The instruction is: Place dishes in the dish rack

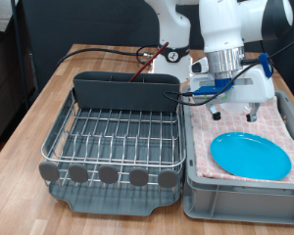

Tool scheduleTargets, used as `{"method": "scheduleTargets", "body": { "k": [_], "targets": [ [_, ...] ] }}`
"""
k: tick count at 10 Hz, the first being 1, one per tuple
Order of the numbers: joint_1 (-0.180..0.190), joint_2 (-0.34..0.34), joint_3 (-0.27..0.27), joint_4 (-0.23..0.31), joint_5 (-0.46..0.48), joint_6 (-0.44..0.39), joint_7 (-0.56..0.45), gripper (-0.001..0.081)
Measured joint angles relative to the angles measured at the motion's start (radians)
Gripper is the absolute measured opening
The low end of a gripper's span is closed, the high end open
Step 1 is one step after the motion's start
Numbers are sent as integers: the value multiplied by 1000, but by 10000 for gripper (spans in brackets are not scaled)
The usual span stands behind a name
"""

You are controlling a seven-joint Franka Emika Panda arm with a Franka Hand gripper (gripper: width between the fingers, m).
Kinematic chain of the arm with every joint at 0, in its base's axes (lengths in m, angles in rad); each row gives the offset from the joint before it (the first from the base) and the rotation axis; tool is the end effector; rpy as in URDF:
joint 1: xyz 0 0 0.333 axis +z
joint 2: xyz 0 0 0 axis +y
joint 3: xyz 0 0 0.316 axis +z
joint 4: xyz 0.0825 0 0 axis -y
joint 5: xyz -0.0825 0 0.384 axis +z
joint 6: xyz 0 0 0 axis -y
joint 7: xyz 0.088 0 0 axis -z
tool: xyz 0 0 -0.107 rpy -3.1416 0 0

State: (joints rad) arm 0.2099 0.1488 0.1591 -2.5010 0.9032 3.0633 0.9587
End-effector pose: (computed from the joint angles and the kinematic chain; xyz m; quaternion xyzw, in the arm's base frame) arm 0.4693 0.1157 0.2563 -0.7181 0.6587 -0.0602 0.2163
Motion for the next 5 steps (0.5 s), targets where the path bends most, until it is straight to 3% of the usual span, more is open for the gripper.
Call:
{"method": "scheduleTargets", "body": {
  "k": [3,5],
  "targets": [
    [-3,36,9,34,21,0,-24,802],
    [17,54,-14,44,-19,3,12,802]
  ]
}}
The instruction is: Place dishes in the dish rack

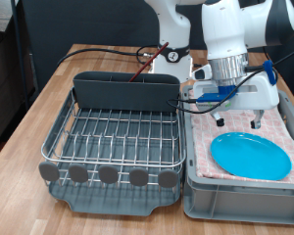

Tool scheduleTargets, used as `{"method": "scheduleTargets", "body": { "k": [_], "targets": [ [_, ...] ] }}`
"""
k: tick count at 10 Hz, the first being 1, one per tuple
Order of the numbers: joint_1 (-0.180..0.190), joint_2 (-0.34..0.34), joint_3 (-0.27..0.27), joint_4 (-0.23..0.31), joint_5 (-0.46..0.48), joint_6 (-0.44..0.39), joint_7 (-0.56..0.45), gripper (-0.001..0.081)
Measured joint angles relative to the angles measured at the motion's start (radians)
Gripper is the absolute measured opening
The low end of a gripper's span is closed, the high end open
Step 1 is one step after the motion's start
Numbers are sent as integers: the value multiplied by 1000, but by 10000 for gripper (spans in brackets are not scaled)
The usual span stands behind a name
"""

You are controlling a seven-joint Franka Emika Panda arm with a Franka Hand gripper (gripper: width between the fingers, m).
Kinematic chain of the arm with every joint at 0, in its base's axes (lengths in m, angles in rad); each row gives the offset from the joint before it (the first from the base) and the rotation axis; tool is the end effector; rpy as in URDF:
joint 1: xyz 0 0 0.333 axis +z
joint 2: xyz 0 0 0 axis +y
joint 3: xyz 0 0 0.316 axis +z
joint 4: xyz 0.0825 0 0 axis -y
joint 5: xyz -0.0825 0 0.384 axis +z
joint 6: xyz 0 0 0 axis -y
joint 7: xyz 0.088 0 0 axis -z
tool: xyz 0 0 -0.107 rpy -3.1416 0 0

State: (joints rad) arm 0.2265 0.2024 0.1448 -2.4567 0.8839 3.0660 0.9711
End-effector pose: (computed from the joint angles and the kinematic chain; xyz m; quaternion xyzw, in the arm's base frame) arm 0.4813 0.1224 0.2464 -0.7207 0.6572 -0.0579 0.2130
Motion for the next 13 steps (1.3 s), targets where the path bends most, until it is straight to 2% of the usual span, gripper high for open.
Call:
{"method": "scheduleTargets", "body": {
  "k": [3,5,12,13],
  "targets": [
    [52,19,-60,5,-102,-1,110,802],
    [73,33,-83,12,-129,-2,148,802],
    [69,59,-74,29,-121,-2,148,802],
    [68,61,-74,26,-119,-2,148,693]
  ]
}}
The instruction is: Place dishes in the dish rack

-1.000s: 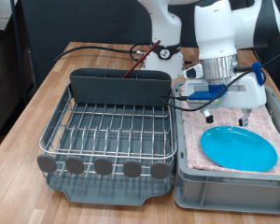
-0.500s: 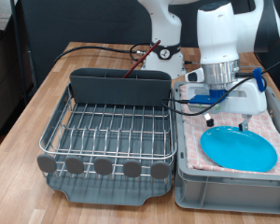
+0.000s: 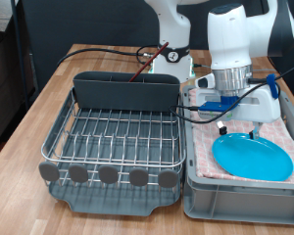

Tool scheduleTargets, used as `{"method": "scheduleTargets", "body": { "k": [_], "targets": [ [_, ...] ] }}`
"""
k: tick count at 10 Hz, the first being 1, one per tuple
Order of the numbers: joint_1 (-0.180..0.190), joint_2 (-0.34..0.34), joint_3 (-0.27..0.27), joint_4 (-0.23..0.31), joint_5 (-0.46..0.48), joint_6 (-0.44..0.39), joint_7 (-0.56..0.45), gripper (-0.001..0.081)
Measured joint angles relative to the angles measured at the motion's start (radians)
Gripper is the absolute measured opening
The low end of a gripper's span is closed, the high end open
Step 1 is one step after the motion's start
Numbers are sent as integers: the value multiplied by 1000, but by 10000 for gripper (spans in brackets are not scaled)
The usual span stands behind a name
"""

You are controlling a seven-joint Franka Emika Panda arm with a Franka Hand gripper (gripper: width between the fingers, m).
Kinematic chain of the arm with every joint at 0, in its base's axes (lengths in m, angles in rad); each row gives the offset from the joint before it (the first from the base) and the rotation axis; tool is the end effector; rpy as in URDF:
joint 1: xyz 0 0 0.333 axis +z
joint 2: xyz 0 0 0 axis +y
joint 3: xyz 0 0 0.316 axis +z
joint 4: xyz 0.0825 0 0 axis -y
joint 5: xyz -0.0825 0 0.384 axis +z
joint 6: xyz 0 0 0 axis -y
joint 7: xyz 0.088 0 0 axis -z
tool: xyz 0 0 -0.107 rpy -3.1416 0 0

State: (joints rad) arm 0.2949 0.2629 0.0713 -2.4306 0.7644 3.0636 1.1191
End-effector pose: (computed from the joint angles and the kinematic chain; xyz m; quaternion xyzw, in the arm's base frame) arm 0.4893 0.1296 0.2282 -0.7134 0.6721 -0.0524 0.1911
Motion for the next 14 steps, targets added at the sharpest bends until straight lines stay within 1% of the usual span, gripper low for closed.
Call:
{"method": "scheduleTargets", "body": {
  "k": [1,2,4,5,6,7,8,11,14],
  "targets": [
    [-1,1,1,-5,2,0,0,530],
    [-1,1,1,-11,3,0,0,530],
    [-8,2,11,-19,18,0,-4,202],
    [-12,2,16,-22,21,1,-7,202],
    [-15,3,21,-19,22,9,-8,63],
    [-15,3,23,-13,22,16,-8,63],
    [-15,3,23,-9,22,17,-8,14],
    [-8,3,16,-5,15,18,-5,14],
    [22,3,-16,-4,-9,18,24,14]
  ]
}}
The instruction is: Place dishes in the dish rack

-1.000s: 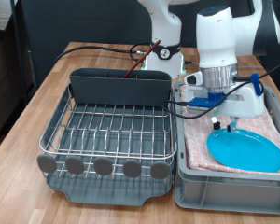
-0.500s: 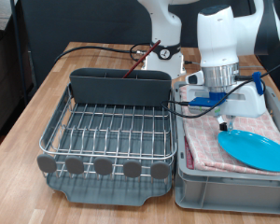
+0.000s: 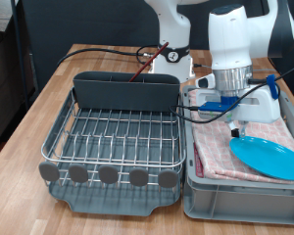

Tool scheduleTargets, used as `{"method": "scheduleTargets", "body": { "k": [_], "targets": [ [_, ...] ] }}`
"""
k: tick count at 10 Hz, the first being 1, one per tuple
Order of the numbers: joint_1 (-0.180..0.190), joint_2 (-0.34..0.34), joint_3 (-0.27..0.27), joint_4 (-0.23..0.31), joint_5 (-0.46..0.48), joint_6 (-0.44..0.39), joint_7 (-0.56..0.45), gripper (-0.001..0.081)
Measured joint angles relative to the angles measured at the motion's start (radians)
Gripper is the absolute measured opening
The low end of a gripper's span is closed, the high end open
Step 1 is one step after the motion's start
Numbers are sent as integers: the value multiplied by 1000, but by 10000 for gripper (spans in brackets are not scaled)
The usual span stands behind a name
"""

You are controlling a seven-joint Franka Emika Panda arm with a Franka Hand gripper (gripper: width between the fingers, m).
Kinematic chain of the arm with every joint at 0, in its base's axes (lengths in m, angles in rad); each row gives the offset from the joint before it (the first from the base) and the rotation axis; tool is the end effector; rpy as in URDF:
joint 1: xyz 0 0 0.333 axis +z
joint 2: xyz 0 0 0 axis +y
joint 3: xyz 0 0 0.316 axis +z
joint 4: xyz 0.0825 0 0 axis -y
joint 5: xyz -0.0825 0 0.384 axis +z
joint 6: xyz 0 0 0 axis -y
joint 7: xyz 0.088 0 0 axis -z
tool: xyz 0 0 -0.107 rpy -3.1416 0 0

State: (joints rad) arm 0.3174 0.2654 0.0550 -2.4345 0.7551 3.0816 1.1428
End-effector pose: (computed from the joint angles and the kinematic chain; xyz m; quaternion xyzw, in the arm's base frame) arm 0.4883 0.1314 0.2278 -0.7099 0.6754 -0.0591 0.1908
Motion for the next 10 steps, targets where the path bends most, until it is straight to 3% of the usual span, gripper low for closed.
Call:
{"method": "scheduleTargets", "body": {
  "k": [2,4,6,8,10],
  "targets": [
    [51,-5,-60,-3,-49,0,63,8],
    [137,-25,-164,-21,-145,-6,166,-2],
    [196,-56,-244,-41,-230,-32,235,-1],
    [209,-83,-271,-50,-259,-61,248,0],
    [201,-97,-260,-59,-239,-61,218,0]
  ]
}}
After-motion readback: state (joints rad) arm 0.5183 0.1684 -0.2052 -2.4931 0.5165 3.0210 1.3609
